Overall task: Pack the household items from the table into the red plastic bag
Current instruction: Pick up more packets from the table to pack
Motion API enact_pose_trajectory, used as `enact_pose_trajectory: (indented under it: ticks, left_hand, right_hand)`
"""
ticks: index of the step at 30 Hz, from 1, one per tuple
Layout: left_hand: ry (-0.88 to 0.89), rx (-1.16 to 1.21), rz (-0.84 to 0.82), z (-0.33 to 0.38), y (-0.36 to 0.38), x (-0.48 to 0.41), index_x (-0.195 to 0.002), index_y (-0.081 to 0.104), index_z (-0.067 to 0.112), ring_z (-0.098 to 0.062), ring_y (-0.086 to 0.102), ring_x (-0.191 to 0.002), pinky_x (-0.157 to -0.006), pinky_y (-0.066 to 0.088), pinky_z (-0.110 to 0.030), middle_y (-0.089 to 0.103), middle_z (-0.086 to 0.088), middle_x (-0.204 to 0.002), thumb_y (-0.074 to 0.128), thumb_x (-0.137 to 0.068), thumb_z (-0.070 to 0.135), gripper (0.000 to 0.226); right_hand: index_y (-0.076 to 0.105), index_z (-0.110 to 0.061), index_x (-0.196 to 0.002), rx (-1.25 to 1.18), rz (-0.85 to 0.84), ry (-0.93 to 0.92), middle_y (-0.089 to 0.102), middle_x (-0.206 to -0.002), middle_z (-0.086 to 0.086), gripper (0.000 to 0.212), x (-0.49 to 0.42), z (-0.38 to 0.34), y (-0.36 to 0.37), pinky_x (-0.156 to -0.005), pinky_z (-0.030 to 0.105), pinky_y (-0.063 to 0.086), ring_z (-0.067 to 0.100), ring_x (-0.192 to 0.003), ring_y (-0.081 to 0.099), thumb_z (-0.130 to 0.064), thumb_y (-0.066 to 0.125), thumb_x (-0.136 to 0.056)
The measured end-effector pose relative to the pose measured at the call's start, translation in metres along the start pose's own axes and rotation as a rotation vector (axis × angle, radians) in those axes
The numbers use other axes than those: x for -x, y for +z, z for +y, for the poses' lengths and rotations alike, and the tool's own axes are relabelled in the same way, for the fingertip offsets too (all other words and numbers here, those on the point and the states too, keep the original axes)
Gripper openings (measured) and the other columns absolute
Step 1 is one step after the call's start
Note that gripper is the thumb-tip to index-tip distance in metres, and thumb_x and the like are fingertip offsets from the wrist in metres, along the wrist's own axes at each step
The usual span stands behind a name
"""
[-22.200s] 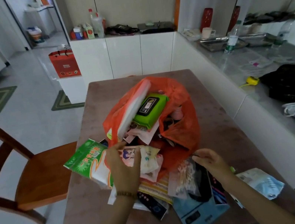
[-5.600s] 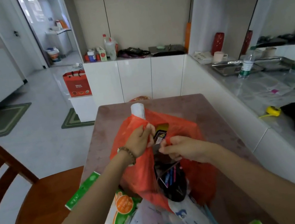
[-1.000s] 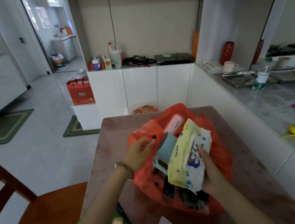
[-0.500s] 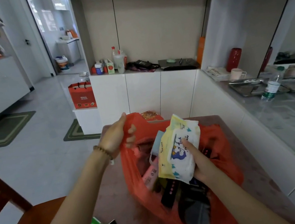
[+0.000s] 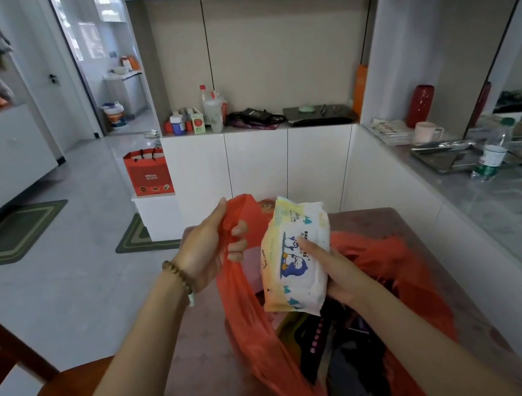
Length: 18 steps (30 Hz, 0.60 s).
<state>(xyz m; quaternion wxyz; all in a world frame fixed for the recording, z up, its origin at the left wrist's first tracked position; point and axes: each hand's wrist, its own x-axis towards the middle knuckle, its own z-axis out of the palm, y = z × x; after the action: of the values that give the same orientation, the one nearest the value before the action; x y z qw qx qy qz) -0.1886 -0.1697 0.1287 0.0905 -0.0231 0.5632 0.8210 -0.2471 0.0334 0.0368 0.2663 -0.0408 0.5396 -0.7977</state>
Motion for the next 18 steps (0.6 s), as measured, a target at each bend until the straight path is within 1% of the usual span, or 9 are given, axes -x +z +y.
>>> enact_pose_trajectory:
  ticks: [3, 7, 9, 11, 12, 13, 15, 16, 18]
  left_hand:
    - [0.013, 0.032, -0.001, 0.0, -0.006, 0.005, -0.109, 0.039, 0.017, -0.005, 0.031, -0.039, -0.033, 0.032, -0.015, 0.04, 0.005, -0.054, 0.027, -0.097, 0.047, 0.033]
    - [0.016, 0.046, -0.018, 0.002, -0.006, 0.007, -0.114, 0.038, 0.019, -0.006, 0.032, -0.04, -0.035, 0.033, -0.016, 0.041, 0.005, -0.055, 0.028, -0.097, 0.046, 0.034]
    - [0.025, 0.069, -0.015, 0.0, -0.005, 0.007, -0.116, 0.043, 0.018, -0.007, 0.033, -0.04, -0.035, 0.034, -0.016, 0.041, 0.004, -0.056, 0.031, -0.096, 0.046, 0.036]
    - [0.027, 0.063, -0.01, -0.002, -0.003, 0.007, -0.11, 0.043, 0.017, -0.007, 0.033, -0.04, -0.035, 0.034, -0.016, 0.039, 0.003, -0.057, 0.032, -0.095, 0.047, 0.035]
    - [0.03, 0.046, -0.006, -0.004, -0.003, 0.008, -0.107, 0.042, 0.017, -0.007, 0.034, -0.04, -0.036, 0.034, -0.016, 0.038, 0.003, -0.057, 0.033, -0.094, 0.048, 0.034]
    - [0.032, 0.022, -0.001, -0.005, -0.002, 0.01, -0.105, 0.043, 0.018, -0.007, 0.034, -0.04, -0.037, 0.035, -0.017, 0.037, 0.001, -0.058, 0.034, -0.094, 0.049, 0.035]
    - [0.047, -0.023, 0.008, -0.009, -0.001, 0.013, -0.103, 0.049, 0.016, -0.009, 0.037, -0.042, -0.039, 0.038, -0.018, 0.037, -0.001, -0.06, 0.035, -0.093, 0.05, 0.039]
    - [0.07, -0.039, 0.021, -0.011, -0.001, 0.016, -0.107, 0.051, 0.014, -0.01, 0.039, -0.044, -0.041, 0.04, -0.019, 0.039, -0.001, -0.061, 0.037, -0.093, 0.049, 0.04]
    - [0.117, -0.074, 0.04, -0.017, -0.001, 0.021, -0.117, 0.051, 0.013, -0.012, 0.043, -0.047, -0.045, 0.044, -0.022, 0.044, -0.001, -0.062, 0.04, -0.094, 0.042, 0.038]
  right_hand:
    - [0.064, -0.015, -0.115, 0.118, 0.072, 0.056, 0.074, -0.106, 0.011, 0.054, 0.009, 0.005, -0.001, -0.073, 0.036, 0.059, 0.027, -0.094, 0.072, -0.039, 0.077, -0.068]
    - [0.07, -0.008, -0.112, 0.158, 0.02, 0.301, 0.072, -0.108, 0.019, 0.053, 0.02, 0.017, 0.0, -0.087, 0.044, 0.056, 0.033, -0.093, 0.07, -0.039, 0.077, -0.071]
    - [0.061, -0.005, -0.123, 0.155, 0.134, 0.245, 0.07, -0.109, 0.021, 0.055, 0.018, 0.018, 0.007, -0.083, 0.045, 0.057, 0.033, -0.09, 0.07, -0.034, 0.074, -0.078]
    - [0.044, -0.009, -0.134, 0.19, 0.399, 0.08, 0.065, -0.118, 0.019, 0.06, 0.009, 0.019, 0.012, -0.074, 0.038, 0.058, 0.029, -0.087, 0.069, -0.03, 0.07, -0.084]
    - [0.035, -0.01, -0.138, 0.232, 0.53, 0.006, 0.06, -0.125, 0.017, 0.064, 0.006, 0.02, 0.013, -0.074, 0.034, 0.056, 0.026, -0.09, 0.066, -0.027, 0.068, -0.086]
    - [0.03, -0.009, -0.141, 0.284, 0.617, -0.049, 0.055, -0.131, 0.016, 0.066, 0.004, 0.021, 0.012, -0.079, 0.034, 0.053, 0.027, -0.099, 0.063, -0.023, 0.066, -0.087]
    - [0.026, -0.005, -0.143, 0.398, 0.668, -0.08, 0.046, -0.14, 0.017, 0.069, 0.0, 0.027, 0.005, -0.097, 0.038, 0.047, 0.031, -0.12, 0.053, -0.015, 0.065, -0.087]
    - [0.028, -0.004, -0.142, 0.45, 0.655, -0.07, 0.045, -0.141, 0.018, 0.068, 0.001, 0.03, 0.0, -0.102, 0.04, 0.045, 0.031, -0.124, 0.05, -0.013, 0.066, -0.086]
    - [0.037, -0.003, -0.138, 0.498, 0.604, -0.062, 0.05, -0.138, 0.017, 0.066, 0.007, 0.034, -0.01, -0.103, 0.044, 0.045, 0.03, -0.124, 0.052, -0.013, 0.071, -0.082]
